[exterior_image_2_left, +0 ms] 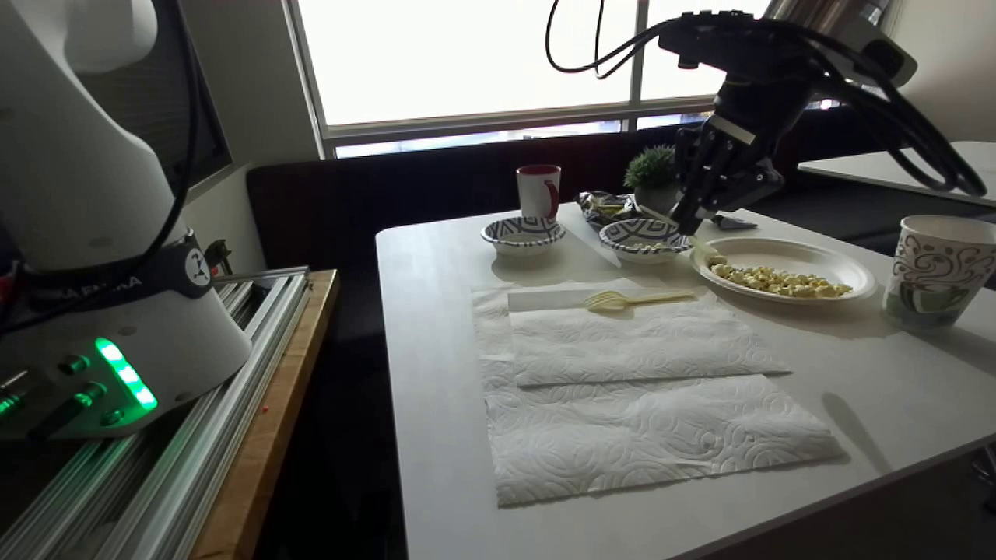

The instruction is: Use the white spoon to place some contents from the white plate into the black and white bowl on the left.

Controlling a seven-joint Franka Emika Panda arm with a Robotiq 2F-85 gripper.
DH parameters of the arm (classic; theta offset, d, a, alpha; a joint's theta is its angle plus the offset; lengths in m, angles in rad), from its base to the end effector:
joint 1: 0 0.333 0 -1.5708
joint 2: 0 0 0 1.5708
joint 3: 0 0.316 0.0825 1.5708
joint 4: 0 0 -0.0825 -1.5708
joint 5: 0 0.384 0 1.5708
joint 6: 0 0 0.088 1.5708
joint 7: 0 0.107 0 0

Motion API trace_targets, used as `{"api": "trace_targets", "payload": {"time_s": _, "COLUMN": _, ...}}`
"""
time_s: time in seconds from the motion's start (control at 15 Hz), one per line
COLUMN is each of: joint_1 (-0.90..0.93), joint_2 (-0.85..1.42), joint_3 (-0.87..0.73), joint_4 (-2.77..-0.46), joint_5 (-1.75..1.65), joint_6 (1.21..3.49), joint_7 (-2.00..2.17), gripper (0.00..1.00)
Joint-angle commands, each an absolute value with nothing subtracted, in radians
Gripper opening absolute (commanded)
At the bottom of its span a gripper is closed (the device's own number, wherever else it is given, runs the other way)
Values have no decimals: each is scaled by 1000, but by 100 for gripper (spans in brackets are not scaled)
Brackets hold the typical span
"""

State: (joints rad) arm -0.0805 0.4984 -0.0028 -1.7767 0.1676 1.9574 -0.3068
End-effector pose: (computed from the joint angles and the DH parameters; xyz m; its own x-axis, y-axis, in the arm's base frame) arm 0.6191 -0.0405 0.2569 0.9514 0.1592 -0.2636 0.1028 -0.9711 -0.2155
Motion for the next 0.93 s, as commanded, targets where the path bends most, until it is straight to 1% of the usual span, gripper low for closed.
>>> {"api": "trace_targets", "payload": {"time_s": 0.0, "joint_1": -62, "joint_2": 521, "joint_3": 3, "joint_4": -1739, "joint_5": 152, "joint_6": 1940, "joint_7": -206, "gripper": 3}}
{"api": "trace_targets", "payload": {"time_s": 0.87, "joint_1": 8, "joint_2": 705, "joint_3": -39, "joint_4": -1516, "joint_5": 131, "joint_6": 1913, "joint_7": 220, "gripper": 3}}
